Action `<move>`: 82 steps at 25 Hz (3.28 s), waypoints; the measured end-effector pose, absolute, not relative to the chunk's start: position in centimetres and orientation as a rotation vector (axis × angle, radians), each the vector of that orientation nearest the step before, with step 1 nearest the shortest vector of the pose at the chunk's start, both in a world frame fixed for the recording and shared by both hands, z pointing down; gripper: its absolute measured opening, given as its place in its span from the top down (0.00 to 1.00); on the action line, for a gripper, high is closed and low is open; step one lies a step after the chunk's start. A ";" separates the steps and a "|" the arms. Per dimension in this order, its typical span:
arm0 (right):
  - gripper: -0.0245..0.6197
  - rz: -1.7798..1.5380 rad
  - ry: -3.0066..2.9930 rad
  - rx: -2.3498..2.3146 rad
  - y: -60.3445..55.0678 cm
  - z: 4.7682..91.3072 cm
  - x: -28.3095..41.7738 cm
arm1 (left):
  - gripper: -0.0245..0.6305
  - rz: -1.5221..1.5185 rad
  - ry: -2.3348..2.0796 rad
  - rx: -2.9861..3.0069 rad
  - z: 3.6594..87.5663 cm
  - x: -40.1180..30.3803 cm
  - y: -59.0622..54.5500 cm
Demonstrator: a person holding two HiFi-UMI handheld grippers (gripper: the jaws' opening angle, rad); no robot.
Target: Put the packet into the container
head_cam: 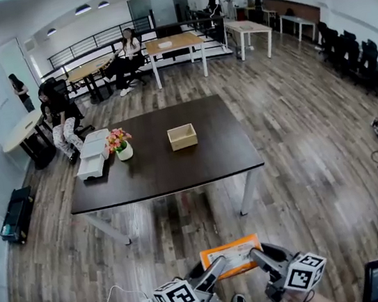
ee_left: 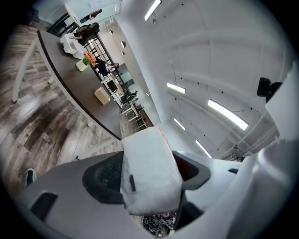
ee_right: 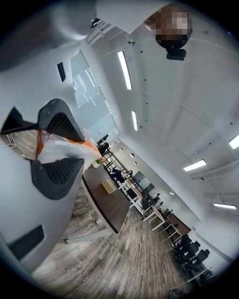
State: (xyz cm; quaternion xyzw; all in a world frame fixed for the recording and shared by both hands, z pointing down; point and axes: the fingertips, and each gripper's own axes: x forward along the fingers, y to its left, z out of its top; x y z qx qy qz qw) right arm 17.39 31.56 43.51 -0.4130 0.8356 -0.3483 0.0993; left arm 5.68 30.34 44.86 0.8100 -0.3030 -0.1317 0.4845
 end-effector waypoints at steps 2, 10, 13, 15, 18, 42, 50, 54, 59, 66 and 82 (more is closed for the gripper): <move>0.78 -1.018 2.463 -1.231 30.0 43.2 17.3 | 0.50 -0.329 -0.695 1.968 44.7 5.6 28.7; 0.79 -1.045 2.452 -1.237 22.4 43.6 14.5 | 0.48 -0.358 -0.622 1.922 45.1 2.2 21.1; 0.79 -1.050 2.447 -1.241 19.2 43.5 13.0 | 0.48 -0.385 -0.585 1.918 44.8 0.3 17.8; 0.79 -1.048 2.422 -1.229 17.2 42.9 11.8 | 0.47 -0.429 -0.550 1.919 44.0 -1.0 15.8; 0.79 -1.038 2.402 -1.223 14.8 41.9 10.2 | 0.47 -0.470 -0.514 1.922 43.0 -2.7 13.2; 0.80 -1.058 2.274 -1.280 -2.1 43.2 12.2 | 0.47 -0.425 -0.657 2.013 42.9 -6.5 -1.8; 0.80 -1.078 2.320 -1.229 -10.8 43.6 15.4 | 0.47 -0.309 -0.804 2.046 43.2 -1.9 -9.8; 0.80 -1.107 2.335 -1.201 -14.3 43.9 17.1 | 0.47 -0.290 -0.840 2.041 43.4 0.6 -13.1; 0.80 -1.174 2.373 -1.141 -17.1 45.3 18.0 | 0.47 -0.217 -0.900 2.015 45.2 3.0 -15.4; 0.80 -1.199 2.401 -1.081 -19.8 45.5 17.7 | 0.56 -0.173 -1.027 2.003 45.9 3.3 -17.6; 0.80 -1.280 2.496 -1.140 -28.6 49.5 15.1 | 0.58 -0.052 -1.005 1.988 49.5 0.8 -27.1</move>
